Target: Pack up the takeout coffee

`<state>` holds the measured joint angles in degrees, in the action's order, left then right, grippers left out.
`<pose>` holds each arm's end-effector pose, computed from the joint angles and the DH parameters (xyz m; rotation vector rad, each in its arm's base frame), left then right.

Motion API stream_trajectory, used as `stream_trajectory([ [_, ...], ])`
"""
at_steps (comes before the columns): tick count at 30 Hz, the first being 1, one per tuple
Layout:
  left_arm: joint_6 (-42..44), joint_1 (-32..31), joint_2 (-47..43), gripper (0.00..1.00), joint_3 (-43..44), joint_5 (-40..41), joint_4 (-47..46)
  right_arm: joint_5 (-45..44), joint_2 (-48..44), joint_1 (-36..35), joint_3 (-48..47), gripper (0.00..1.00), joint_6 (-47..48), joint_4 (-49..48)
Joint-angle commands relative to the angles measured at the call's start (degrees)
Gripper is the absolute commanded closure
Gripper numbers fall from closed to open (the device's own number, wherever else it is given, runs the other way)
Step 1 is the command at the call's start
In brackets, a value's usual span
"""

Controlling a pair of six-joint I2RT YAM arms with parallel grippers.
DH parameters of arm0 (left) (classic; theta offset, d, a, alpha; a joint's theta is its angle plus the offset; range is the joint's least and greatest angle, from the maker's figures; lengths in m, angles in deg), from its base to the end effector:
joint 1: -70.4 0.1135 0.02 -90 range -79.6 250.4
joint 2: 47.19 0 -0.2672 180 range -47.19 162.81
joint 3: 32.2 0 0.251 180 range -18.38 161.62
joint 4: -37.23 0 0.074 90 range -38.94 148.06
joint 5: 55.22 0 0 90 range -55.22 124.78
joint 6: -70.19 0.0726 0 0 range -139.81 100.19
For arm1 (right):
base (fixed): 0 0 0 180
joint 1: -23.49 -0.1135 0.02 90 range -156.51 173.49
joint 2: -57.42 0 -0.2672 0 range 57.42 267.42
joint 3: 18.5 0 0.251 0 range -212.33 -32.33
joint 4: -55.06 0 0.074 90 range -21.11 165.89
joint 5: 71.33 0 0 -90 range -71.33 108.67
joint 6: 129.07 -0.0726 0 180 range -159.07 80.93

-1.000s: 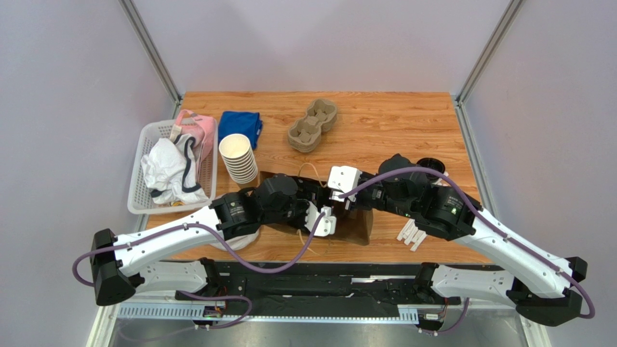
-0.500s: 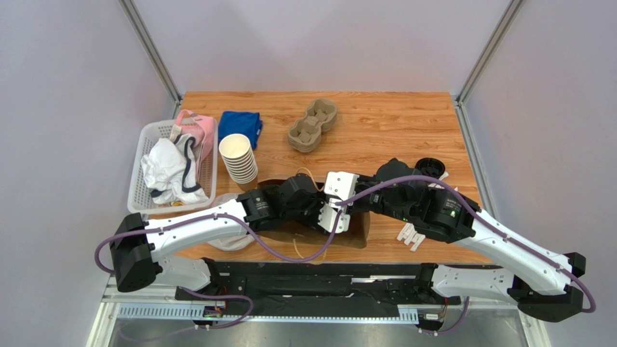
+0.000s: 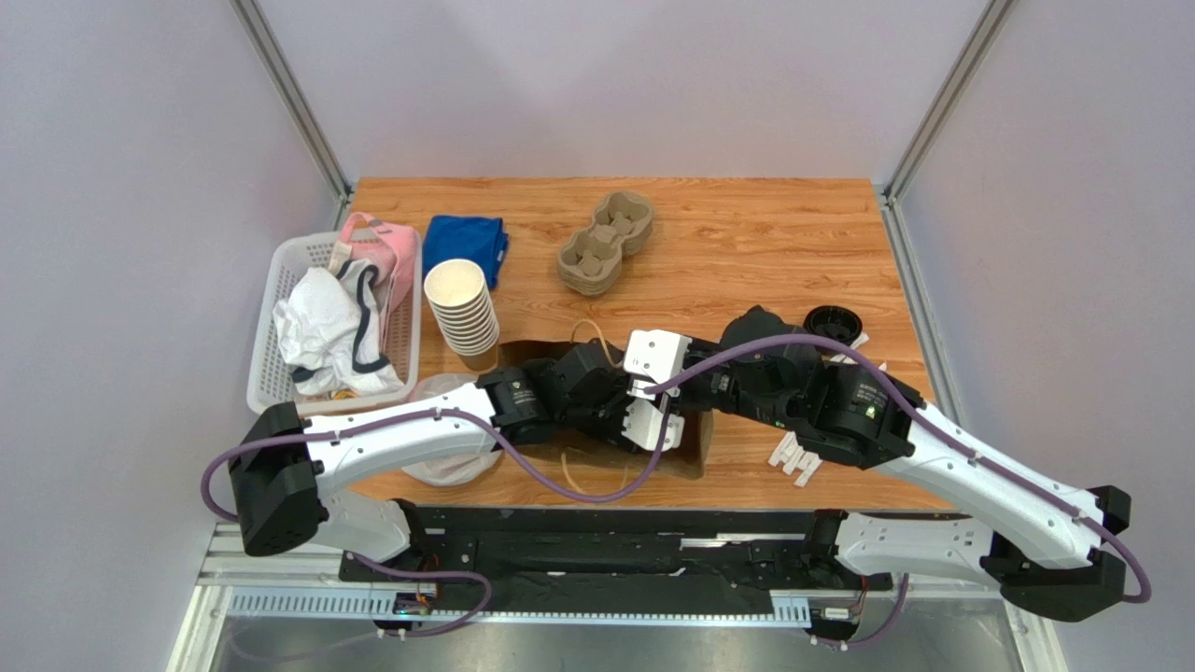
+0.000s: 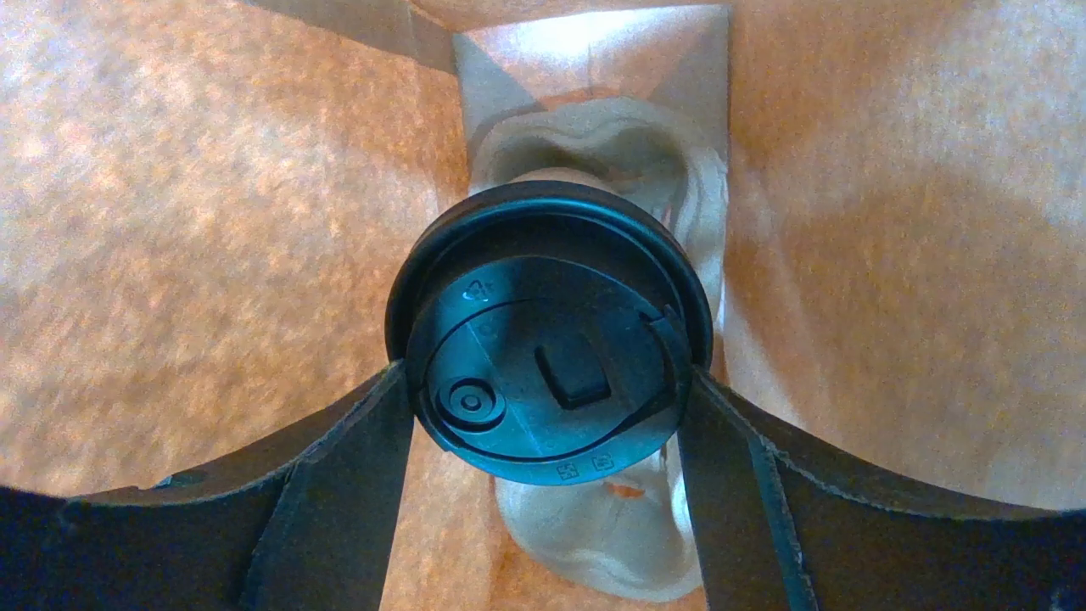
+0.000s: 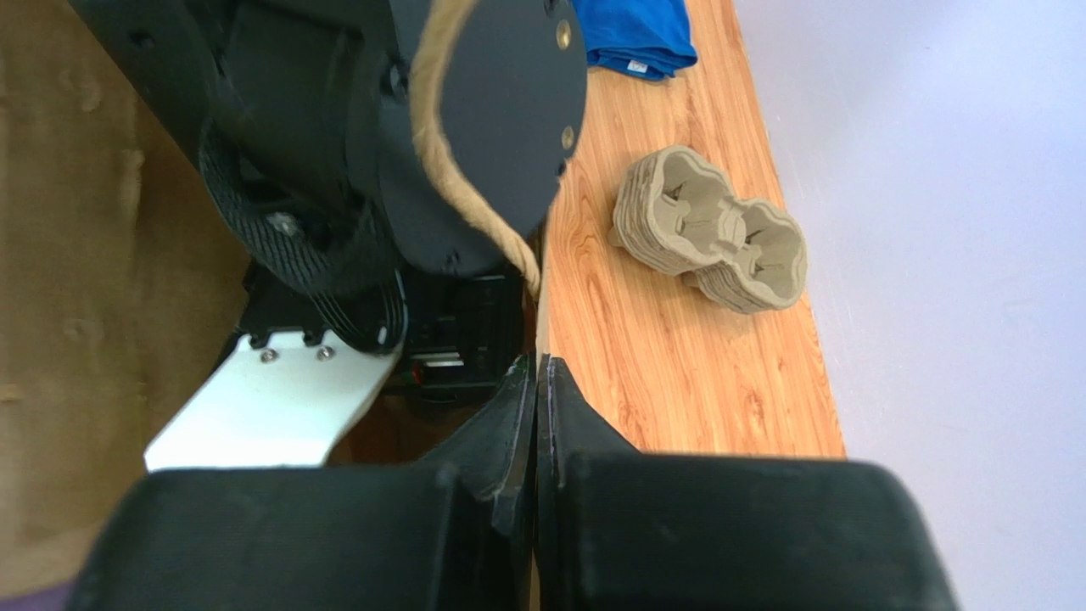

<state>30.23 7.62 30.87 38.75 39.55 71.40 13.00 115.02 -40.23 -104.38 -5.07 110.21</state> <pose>0.1535 -0.2852 0.2473 1.8820 1.3017 -0.0202 0.1075 0.2015 0.3919 -1.4982 1.3914 0.2242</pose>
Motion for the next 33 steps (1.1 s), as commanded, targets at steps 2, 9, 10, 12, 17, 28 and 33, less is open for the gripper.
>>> stream_trajectory([
  [2,0.05,0.38,3.06,1.0,2.91,1.99,-0.12,1.19,0.14,-0.44,-2.92,1.0,-2.18,-2.82],
  [9,0.23,0.38,6.84,1.0,5.45,1.2,3.82,1.19,0.58,-0.44,-2.83,1.0,-2.88,-2.83],
  [10,0.23,0.56,7.36,1.0,5.89,0.94,4.62,1.02,0.84,-0.35,-2.74,1.0,-2.89,-3.09],
  [12,-0.03,0.91,9.03,1.0,7.65,-0.11,7.34,0.49,0.93,-0.26,-2.57,1.0,-2.8,-3.26],
  [17,0.05,2.84,14.12,1.0,12.73,-3.62,14.1,3.02,2.25,3.69,-2.83,1.0,-2.71,-3.26],
  [28,0.94,6.35,24.67,1.0,21.97,-9.16,25.01,16.92,7.17,15.37,-6.17,1.0,-3.94,-1.68],
  [33,1.2,7.5,29.16,1.0,24.79,-11.28,28.18,19.64,8.66,18.02,-6.43,1.0,-3.68,-1.42],
])
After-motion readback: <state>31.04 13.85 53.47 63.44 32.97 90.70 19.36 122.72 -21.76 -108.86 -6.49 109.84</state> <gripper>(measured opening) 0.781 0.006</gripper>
